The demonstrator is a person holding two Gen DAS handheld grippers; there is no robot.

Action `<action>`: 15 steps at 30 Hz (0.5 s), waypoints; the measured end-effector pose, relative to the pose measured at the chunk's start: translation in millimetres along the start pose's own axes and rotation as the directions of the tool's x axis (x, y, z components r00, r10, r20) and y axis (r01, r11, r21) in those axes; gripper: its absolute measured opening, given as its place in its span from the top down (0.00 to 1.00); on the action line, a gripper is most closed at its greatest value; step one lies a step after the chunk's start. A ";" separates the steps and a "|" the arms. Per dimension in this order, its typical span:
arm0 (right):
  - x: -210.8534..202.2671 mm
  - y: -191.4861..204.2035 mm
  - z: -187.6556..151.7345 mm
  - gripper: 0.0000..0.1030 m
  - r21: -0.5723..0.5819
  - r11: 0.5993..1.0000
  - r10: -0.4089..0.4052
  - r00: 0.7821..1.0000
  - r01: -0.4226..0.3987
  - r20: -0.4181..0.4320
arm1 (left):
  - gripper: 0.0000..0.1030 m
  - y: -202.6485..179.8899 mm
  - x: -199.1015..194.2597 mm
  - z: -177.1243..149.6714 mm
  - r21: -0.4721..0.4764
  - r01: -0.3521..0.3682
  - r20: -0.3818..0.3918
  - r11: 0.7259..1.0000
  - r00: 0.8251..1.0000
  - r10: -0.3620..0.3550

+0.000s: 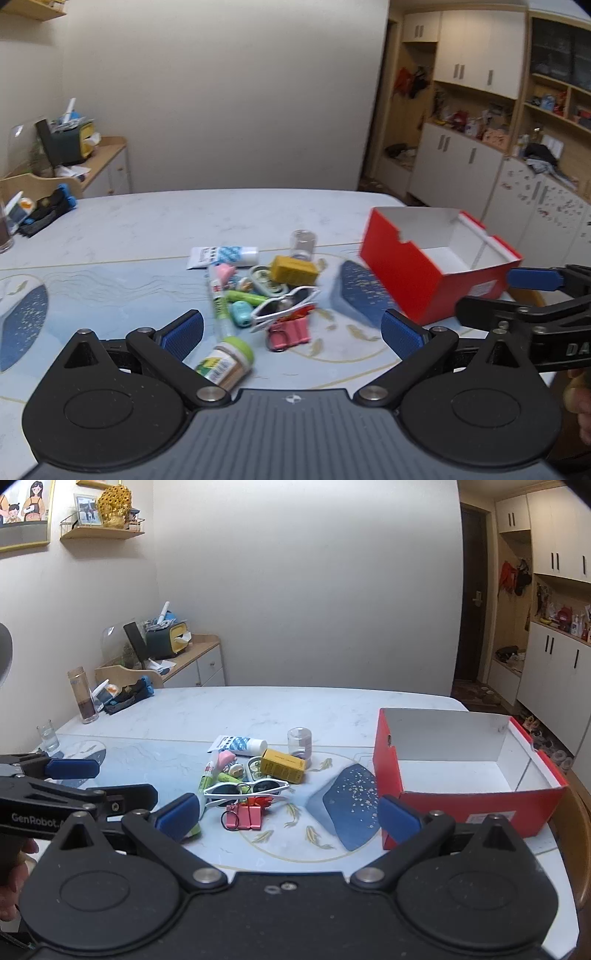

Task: Organize rigid objects
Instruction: 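Move both tools toward the pile of items on the table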

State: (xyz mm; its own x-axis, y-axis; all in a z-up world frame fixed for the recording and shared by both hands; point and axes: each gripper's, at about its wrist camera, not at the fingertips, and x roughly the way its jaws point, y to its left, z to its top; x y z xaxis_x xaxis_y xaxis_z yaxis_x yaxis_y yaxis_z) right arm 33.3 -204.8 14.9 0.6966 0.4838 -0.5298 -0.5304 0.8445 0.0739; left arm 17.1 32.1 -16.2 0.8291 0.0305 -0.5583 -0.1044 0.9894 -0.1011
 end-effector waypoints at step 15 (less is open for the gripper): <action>68.8 -9.6 -1.6 0.02 -0.045 0.995 0.080 0.990 -0.086 -0.115 | 0.00 36.2 61.2 -23.2 -0.054 -0.111 -0.097 0.992 0.990 0.105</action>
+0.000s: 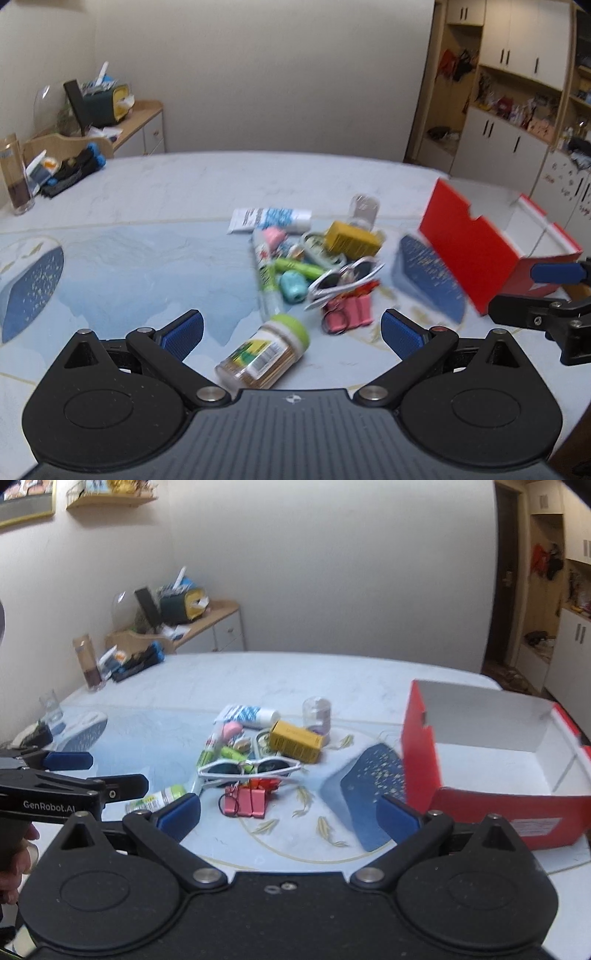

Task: Organize rigid objects
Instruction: 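Move both tools toward the pile of items on the table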

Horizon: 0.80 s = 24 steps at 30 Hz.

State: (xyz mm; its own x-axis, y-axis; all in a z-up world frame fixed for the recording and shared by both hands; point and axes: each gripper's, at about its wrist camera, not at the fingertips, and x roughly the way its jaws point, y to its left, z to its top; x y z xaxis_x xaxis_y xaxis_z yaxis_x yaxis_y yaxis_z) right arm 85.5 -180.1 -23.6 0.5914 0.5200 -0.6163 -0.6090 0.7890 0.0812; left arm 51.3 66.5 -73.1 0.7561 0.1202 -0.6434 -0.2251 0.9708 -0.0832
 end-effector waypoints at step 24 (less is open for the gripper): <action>122.5 -0.2 26.8 0.12 -0.094 0.982 0.146 0.976 -0.163 -0.161 | 0.01 17.6 75.2 -18.9 -0.073 -0.052 -0.160 0.996 0.986 0.040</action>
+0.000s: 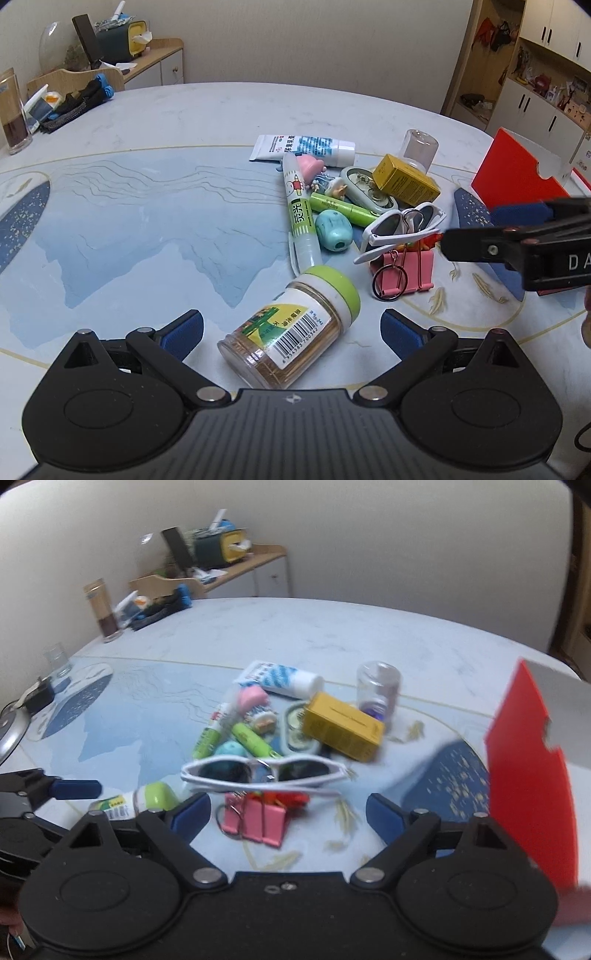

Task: Organize rigid objects
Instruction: 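Move both tools toward the pile of items on the table, then grasp the green-lidded jar with the left gripper while the right gripper grasps the white sunglasses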

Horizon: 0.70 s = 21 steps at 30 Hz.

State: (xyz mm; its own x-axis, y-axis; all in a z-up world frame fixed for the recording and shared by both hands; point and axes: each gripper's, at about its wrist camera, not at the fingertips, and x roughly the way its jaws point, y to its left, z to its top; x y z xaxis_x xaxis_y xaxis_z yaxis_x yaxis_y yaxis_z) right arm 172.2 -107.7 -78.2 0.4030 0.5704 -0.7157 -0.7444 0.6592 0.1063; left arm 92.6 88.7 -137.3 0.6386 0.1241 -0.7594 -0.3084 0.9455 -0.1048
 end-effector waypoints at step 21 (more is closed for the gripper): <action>49.3 56.5 19.1 0.23 -0.592 0.796 0.101 0.992 -0.125 -0.074 | 0.06 -4.6 14.6 -6.8 0.045 -0.018 -0.008 0.999 1.000 0.018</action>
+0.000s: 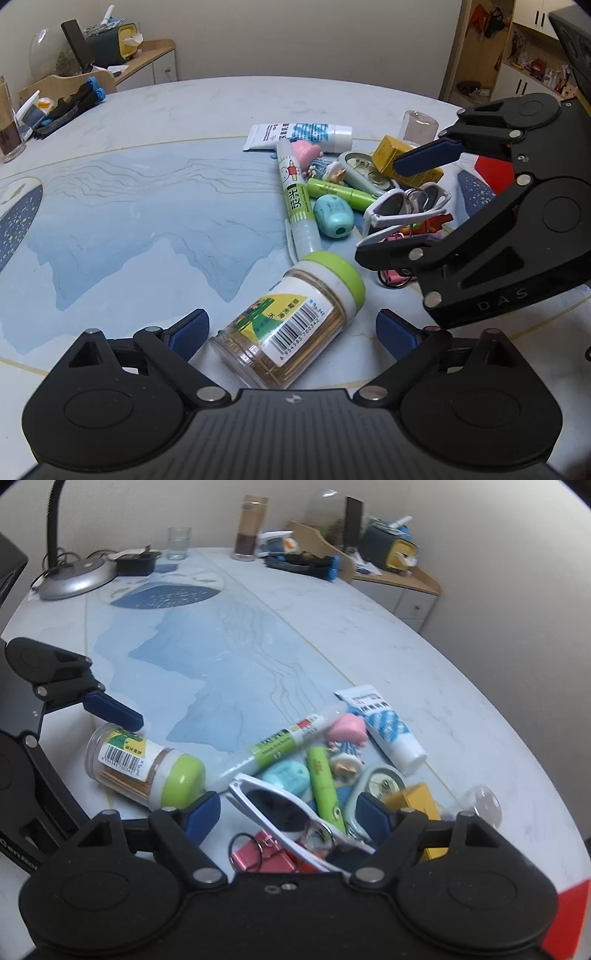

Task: Organize rigid objects
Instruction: 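Grasp the green-lidded jar with the left gripper while the right gripper grasps the white sunglasses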

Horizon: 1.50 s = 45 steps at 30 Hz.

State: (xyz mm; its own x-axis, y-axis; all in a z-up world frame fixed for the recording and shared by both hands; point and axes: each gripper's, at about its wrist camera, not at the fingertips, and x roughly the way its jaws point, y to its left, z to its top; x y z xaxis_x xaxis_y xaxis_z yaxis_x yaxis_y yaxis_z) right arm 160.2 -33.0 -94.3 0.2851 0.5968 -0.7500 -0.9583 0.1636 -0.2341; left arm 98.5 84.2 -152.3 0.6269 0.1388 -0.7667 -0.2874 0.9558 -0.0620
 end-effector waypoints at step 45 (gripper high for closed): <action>-61.7 -55.1 -54.5 0.22 0.420 0.887 -0.186 0.981 0.192 -0.055 | 0.57 3.4 -19.9 -13.7 0.024 0.025 0.008 0.999 1.000 -0.026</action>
State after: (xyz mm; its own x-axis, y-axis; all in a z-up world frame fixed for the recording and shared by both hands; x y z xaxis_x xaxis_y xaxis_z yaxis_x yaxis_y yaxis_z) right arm 196.3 -121.7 -68.8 0.4590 0.5116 -0.7263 -0.8025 0.5896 -0.0918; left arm 75.2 81.1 -146.0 0.6400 0.1166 -0.7595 -0.2544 0.9648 -0.0663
